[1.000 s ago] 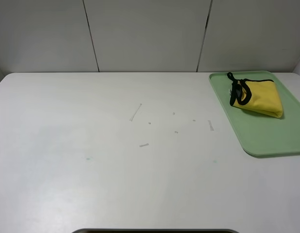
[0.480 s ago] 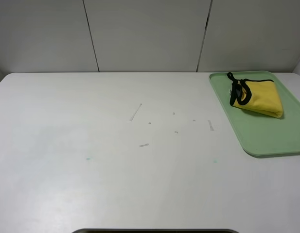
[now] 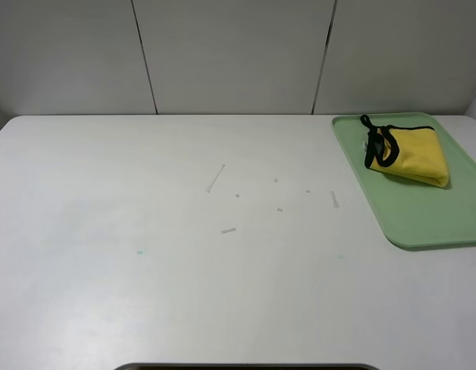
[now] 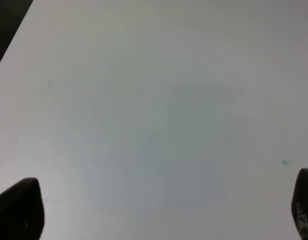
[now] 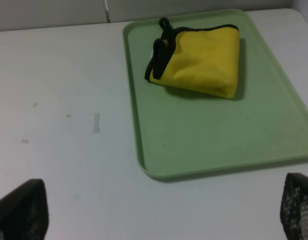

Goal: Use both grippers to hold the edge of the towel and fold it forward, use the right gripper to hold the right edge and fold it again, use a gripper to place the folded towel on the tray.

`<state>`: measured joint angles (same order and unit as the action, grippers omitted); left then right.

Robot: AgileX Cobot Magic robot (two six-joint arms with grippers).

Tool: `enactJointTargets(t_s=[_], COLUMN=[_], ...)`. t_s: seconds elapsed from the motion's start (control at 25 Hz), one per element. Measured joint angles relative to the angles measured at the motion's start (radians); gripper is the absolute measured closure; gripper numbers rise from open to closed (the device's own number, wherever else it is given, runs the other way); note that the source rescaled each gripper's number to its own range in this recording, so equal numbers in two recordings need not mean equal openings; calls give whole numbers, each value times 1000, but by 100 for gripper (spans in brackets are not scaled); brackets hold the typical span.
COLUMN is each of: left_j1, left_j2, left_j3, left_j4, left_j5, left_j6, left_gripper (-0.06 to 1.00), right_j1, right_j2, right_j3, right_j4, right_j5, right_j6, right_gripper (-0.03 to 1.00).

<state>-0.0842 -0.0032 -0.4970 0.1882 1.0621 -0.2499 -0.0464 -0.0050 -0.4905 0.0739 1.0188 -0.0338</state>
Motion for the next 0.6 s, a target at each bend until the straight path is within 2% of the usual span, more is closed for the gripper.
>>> enactJointTargets(t_s=[0.6], left_j1=[0], left_j2=[0], left_j3=[0], left_j4=[0], left_j5=[0], left_j6=[0], left_gripper=[-6], right_j1=[0], right_j2=[-1], right_j3=[0], right_j4=[0], right_j5=[0], right_j6=[2], right_gripper=[-3])
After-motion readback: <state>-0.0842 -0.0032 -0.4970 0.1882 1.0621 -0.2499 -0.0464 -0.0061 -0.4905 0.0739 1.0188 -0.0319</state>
